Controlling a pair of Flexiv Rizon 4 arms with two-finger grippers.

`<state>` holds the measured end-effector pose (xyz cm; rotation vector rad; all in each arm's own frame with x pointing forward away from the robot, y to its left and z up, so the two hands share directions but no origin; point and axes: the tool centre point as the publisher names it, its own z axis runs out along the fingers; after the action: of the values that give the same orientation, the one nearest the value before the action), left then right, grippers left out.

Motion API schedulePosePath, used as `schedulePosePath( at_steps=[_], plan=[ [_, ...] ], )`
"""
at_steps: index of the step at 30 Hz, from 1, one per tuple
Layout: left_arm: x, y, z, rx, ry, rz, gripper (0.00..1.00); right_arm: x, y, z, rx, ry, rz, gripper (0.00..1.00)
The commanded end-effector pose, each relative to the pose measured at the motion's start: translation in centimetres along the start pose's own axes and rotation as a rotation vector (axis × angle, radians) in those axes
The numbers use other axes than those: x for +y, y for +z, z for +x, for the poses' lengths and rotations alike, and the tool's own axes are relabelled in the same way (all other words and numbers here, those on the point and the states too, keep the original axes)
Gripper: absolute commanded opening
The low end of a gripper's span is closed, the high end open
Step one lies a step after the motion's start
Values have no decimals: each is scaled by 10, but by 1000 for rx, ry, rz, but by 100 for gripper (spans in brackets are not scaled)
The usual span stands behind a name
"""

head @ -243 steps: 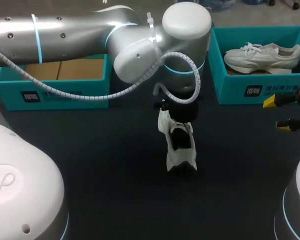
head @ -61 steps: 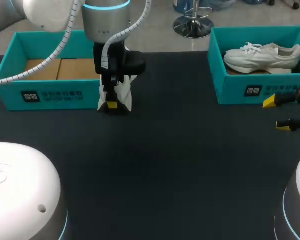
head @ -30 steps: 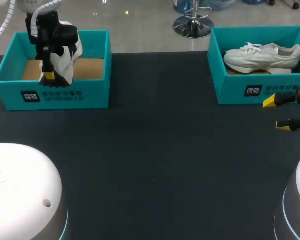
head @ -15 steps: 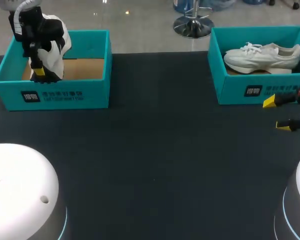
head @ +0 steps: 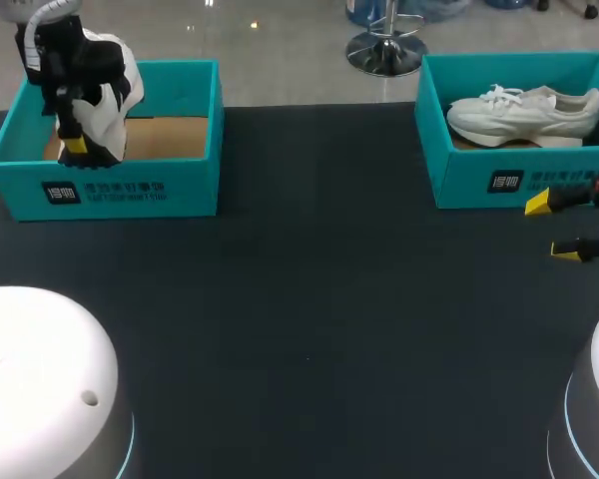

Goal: Take the shoe out of the shoebox, open the shoe tongue, remove and reinsert the insole, then place the shoe into the shoebox

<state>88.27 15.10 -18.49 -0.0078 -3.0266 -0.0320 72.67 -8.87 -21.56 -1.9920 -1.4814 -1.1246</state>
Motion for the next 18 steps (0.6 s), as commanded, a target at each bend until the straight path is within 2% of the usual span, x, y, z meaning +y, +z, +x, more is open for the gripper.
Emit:
schedulePosePath(
  at_steps=[1,2,4,5,11,17,18],
  plan=[
    [17,-4,-13,27,25,7,0,-1,0,1,-5,1,-1,100],
    [20,-5,-15,14,28,-11,0,-1,0,1,-5,1,-1,100],
    [29,-7,-22,18,23,5,0,-1,0,1,-5,1,-1,100],
    [33,-6,-26,2,8,-19,0,-1,0,1,-5,1,-1,100],
    [61,-9,-46,12,26,-19,0,-1,0,1,-5,1,-1,100],
    [88,-4,-63,13,22,-21,0,-1,0,1,-5,1,-1,100],
    [93,-3,-66,15,37,-41,0,-1,0,1,-5,1,-1,100]
  ],
)
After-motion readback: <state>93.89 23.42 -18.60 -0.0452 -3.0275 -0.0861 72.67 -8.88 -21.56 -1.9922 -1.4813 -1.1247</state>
